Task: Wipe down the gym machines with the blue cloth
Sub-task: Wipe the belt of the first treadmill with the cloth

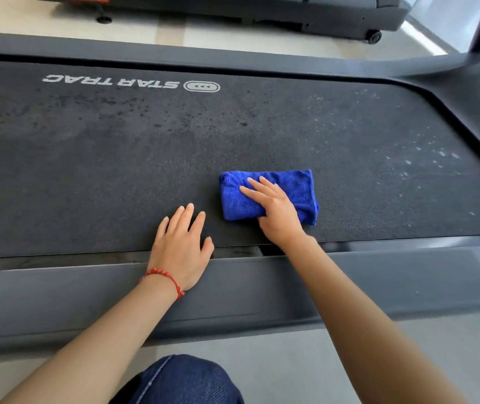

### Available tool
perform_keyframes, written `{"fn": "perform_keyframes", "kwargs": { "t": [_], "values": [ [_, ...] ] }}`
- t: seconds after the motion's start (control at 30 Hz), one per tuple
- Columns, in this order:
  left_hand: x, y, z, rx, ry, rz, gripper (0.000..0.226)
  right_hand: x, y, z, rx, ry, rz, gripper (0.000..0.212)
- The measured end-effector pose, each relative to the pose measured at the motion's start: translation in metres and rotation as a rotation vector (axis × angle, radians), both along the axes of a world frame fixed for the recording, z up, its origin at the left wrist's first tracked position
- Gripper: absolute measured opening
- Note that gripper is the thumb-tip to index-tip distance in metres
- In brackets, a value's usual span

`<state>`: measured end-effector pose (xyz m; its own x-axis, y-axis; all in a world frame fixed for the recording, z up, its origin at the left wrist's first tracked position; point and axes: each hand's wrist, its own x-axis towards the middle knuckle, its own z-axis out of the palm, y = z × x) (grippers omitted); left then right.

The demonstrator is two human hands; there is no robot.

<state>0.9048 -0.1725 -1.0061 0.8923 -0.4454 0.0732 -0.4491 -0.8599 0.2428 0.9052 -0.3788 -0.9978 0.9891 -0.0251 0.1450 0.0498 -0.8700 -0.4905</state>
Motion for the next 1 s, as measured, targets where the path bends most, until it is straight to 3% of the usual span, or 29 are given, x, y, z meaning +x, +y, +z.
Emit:
{"fn": "perform_keyframes", "kwargs": {
  "t": [0.6, 0.73, 1.0],
  "values": [
    [-0.003, -0.007, 0.012, 0.047, 0.045, 0.008, 0.05, -0.058, -0.006, 0.009, 0.011, 0.07, 0.118, 0.079],
    [-0.008, -0.024, 0.016, -0.039, 0.06, 0.02, 0.048, -0.061, -0.017, 0.007, 0.018, 0.058, 0.086, 0.081],
    [-0.014, -0.054, 0.01, -0.017, 0.061, -0.065, 0.05, -0.075, -0.056, 0.007, 0.021, 0.057, -0.017, 0.081]
  ]
}}
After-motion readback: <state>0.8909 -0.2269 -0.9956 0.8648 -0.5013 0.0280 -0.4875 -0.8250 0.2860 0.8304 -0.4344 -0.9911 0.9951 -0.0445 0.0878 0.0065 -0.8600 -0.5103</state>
